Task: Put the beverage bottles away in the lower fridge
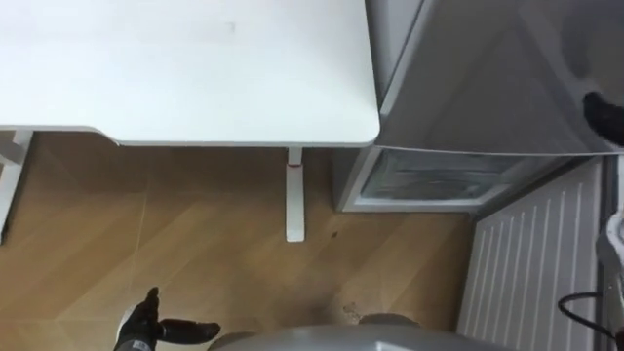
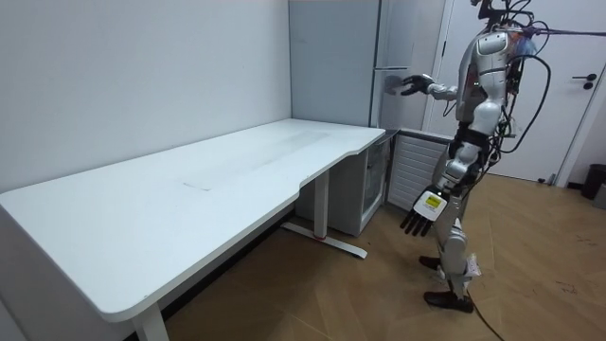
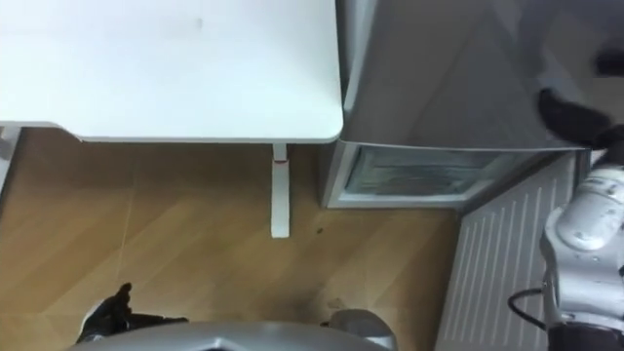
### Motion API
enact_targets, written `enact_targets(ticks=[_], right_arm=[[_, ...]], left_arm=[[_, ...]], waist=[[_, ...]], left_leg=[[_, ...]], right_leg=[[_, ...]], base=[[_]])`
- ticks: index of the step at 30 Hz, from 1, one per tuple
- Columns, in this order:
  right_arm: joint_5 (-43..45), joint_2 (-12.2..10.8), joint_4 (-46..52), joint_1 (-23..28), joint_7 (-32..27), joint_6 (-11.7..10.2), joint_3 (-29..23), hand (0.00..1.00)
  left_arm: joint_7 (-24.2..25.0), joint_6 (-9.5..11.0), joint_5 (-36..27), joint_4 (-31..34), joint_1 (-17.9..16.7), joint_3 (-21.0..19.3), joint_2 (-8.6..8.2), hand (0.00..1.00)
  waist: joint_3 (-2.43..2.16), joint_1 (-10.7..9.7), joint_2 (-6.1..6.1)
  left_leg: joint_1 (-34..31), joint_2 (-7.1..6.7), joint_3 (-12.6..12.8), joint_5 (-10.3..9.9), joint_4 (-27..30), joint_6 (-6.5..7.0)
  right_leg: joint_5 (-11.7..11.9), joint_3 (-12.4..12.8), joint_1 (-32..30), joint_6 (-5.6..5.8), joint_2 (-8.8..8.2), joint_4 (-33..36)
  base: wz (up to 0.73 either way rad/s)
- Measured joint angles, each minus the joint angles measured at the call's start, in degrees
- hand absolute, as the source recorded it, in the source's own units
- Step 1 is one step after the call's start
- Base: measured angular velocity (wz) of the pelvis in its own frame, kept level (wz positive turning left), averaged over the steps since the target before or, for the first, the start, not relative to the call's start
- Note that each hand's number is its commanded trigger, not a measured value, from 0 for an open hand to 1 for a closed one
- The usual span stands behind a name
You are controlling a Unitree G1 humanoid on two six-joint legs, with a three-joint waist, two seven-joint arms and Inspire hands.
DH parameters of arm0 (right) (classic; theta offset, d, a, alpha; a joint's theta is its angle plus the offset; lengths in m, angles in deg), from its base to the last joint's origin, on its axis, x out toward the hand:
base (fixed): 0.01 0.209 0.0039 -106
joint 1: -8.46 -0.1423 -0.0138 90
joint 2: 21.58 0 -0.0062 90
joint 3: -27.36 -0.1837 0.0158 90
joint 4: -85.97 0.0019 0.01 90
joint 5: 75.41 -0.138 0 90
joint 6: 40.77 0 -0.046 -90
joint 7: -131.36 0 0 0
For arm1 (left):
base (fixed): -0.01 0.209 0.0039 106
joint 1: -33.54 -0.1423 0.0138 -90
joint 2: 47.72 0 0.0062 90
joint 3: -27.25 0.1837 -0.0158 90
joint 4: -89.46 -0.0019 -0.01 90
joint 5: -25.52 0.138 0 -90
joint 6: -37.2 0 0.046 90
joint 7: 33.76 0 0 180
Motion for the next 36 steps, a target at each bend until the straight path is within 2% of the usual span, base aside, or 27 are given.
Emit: enact_targets(ticks=[4, 7, 10, 17, 21, 22, 26, 29, 30, 32, 33, 35, 36], right_arm=[[-0.53, -0.01, -3.02, -0.77, -4.75, -2.05, -1.9, 0.0], [-2.29, -0.02, -6.79, -0.53, -5.78, -2.04, -2.25, 0.0], [-3.4, -0.09, -12.95, -0.35, -6.05, -1.97, -2.41, 0.0], [-10.05, -0.94, -19.11, 1.68, -6.08, -1.23, -3.73, 0.0], [-17.2, -0.94, -26.95, 1.08, -6.38, -1.09, -8.18, 0.0], [-19.13, -0.94, -29.71, 0.62, -6.34, -0.58, -9.84, 0.0], [-25.76, -0.11, -38.37, -0.79, -6.27, 0.51, -17.41, 0.0], [-29.71, 0.53, -40.52, -1.33, -6.21, 0.75, -19.46, 0.0], [-31.37, 2.0, -43.26, -2.71, -5.54, 1.67, -20.77, 0.0], [-34.67, 6.75, -48.92, -4.93, -3.41, 3.8, -23.33, 0.0], [-35.36, 8.19, -50.69, -5.5, -2.9, 3.88, -23.69, 0.0], [-38.56, 13.6, -58.9, -7.43, -1.57, 3.93, -24.33, 0.0], [-38.98, 14.62, -60.63, -7.82, -1.23, 4.1, -24.67, 0.0]], left_arm=[[0.0, -0.9, 0.01, 0.18, -0.3, 0.12, 0.47, 0.0], [0.0, -2.22, 2.48, 1.41, -0.72, -0.06, 0.72, 0.0], [-0.02, -2.72, 3.93, 2.39, -0.64, -0.12, 0.7, 0.0], [-0.01, -3.41, 4.4, 5.01, -1.29, -0.52, 0.7, 0.0], [0.01, -3.91, 5.3, 5.1, -2.1, -3.29, 0.44, 0.0], [0.01, -4.01, 5.84, 5.25, -2.86, -4.28, 0.39, 0.0], [-0.03, -4.71, 6.22, 6.52, -4.9, -8.2, 0.31, 0.0], [0.19, -5.77, 6.72, 7.83, -5.66, -9.4, 0.56, 0.0], [0.67, -6.02, 7.44, 8.53, -6.36, -10.09, 0.63, 0.0], [1.61, -6.02, 9.41, 8.84, -6.27, -12.0, 1.26, 0.0], [1.71, -6.06, 9.62, 8.83, -6.41, -12.26, 1.6, 0.0], [1.69, -6.52, 9.24, 8.76, -6.55, -13.52, 2.4, 0.0], [1.67, -6.72, 9.2, 8.77, -6.61, -13.58, 2.56, 0.0]], waist=[[0.05, -0.26, 0.27], [-0.01, -0.67, 0.39], [-0.42, -0.88, 1.04], [-0.47, -0.75, 1.16], [-0.56, -0.82, 0.56], [-0.43, -0.99, -0.04], [-0.43, -1.4, -0.42], [-0.41, -2.19, -0.7], [-0.44, -2.74, -0.89], [-0.37, -3.42, -1.48], [-0.35, -3.68, -1.65], [-0.35, -4.0, -2.24], [-0.4, -4.12, -2.36]], left_leg=[[0.2, 0.07, 0.0, 0.0, -0.02, 0.01], [0.0, 0.07, -0.01, 0.02, -0.28, 0.04], [0.25, 0.03, 0.04, 0.11, -1.0, 0.12], [0.68, -0.02, 0.06, 0.21, -1.16, 0.15], [1.14, -0.04, -0.25, 0.21, -1.33, 0.15], [1.19, -0.04, -0.33, 0.21, -1.3, 0.15], [1.08, -0.14, -0.67, 0.21, -1.33, 0.15], [1.09, -0.14, -0.77, 0.21, -1.37, 0.15], [1.05, -0.19, -0.89, 0.21, -1.35, 0.15], [0.96, -0.25, -0.87, 0.21, -1.33, 0.16], [0.91, -0.24, -0.91, 0.21, -1.3, 0.16], [0.67, -0.23, -1.03, 0.21, -1.11, 0.16], [0.68, -0.23, -1.07, 0.21, -1.12, 0.16]], right_leg=[[0.83, -0.16, 0.48, 0.06, 0.08, -1.04], [0.98, -0.09, 0.39, 0.02, 0.1, -1.14], [1.13, 0.17, 0.48, 0.03, 0.19, -1.48], [1.12, 0.45, 0.76, 0.05, 0.26, -1.74], [1.12, 0.06, 1.97, 0.08, 0.29, -2.9], [1.16, -0.08, 2.34, 0.14, 0.31, -3.36], [1.14, -0.24, 2.4, 0.22, 0.25, -3.56], [1.12, -0.33, 2.42, 0.23, 0.21, -3.52], [1.12, -0.24, 2.47, 0.24, 0.16, -3.5], [1.07, -0.01, 2.44, 0.32, 0.16, -3.62], [1.07, -0.01, 2.47, 0.32, 0.18, -3.68], [1.07, 0.16, 2.42, 0.32, 0.22, -3.69], [1.07, 0.14, 2.44, 0.32, 0.22, -3.67]], base=[[0.0], [0.0], [-0.03], [-0.02], [0.07], [0.08], [0.03], [0.01], [0.04], [0.0], [0.0], [0.0], [0.0]])
